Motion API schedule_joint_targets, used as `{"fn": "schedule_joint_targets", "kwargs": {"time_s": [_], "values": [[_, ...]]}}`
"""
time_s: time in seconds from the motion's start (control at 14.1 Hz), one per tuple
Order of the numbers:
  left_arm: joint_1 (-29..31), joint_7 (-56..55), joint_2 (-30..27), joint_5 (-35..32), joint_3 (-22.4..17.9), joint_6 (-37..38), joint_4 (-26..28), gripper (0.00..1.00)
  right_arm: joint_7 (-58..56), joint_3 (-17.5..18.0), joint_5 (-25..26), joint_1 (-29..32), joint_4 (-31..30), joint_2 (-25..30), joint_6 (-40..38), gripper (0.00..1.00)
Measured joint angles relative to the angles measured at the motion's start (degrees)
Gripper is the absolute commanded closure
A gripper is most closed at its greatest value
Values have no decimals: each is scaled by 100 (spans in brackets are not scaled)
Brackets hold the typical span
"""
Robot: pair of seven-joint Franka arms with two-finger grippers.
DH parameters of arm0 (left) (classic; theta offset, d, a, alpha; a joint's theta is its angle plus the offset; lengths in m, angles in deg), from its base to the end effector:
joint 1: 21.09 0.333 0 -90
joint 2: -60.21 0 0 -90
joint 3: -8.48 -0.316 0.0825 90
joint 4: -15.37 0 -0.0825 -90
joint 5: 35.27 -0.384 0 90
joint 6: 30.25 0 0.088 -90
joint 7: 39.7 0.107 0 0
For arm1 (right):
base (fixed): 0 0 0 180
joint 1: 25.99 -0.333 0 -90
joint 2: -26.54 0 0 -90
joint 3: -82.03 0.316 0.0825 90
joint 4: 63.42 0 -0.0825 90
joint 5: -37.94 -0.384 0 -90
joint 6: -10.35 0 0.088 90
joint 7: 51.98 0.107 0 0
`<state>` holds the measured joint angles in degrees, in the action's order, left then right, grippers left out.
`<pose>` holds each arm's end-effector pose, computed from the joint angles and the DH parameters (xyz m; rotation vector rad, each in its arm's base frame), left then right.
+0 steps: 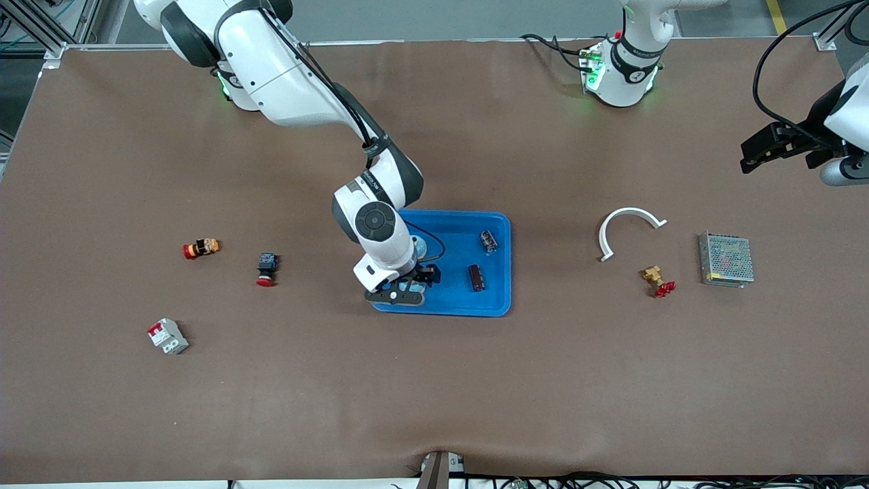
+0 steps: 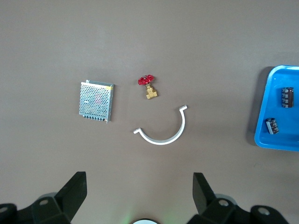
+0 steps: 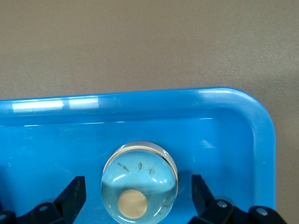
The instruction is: Place electrolytic capacitor and blue bell in tray
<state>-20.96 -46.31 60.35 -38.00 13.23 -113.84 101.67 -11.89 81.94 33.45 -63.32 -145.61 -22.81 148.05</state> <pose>0.5427 -0.0382 0.6439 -3.0883 -0.0600 0.0693 0.5844 0.4452 0.1864 -3.0267 0.1579 -0.0755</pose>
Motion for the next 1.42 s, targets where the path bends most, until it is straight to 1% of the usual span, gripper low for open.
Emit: {"fn": "schedule_joint_targets", "kwargs": {"time_s": [0.21, 0.35, 0.5, 0.71, 0.92, 1.06, 1.28, 1.42], "values": [[0, 0, 0, 0, 0, 0, 0, 0, 2, -43, 3, 9, 35, 24, -43, 0], [0, 0, 0, 0, 0, 0, 0, 0, 2, -55, 4, 15, 83, 166, -429, 0], [1, 0, 0, 0, 0, 0, -1, 0, 2, -60, 4, 19, 118, 492, -1005, 0], [0, 0, 0, 0, 0, 0, -1, 0, -11, -85, 6, 105, 8, 1231, -1747, 0], [0, 0, 0, 0, 1, 0, -2, 0, -65, -88, 16, 192, -433, 2122, -2366, 0], [0, 0, 0, 0, 1, 0, -3, 0, -242, -92, 25, 291, -619, 2655, -2959, 0], [0, 0, 0, 0, 2, 0, -6, 0, -652, -103, 33, 564, -813, 3476, -3826, 0], [0, 0, 0, 0, 2, 0, -7, 0, -1133, -111, 39, 874, -1052, 4106, -4313, 0]]}}
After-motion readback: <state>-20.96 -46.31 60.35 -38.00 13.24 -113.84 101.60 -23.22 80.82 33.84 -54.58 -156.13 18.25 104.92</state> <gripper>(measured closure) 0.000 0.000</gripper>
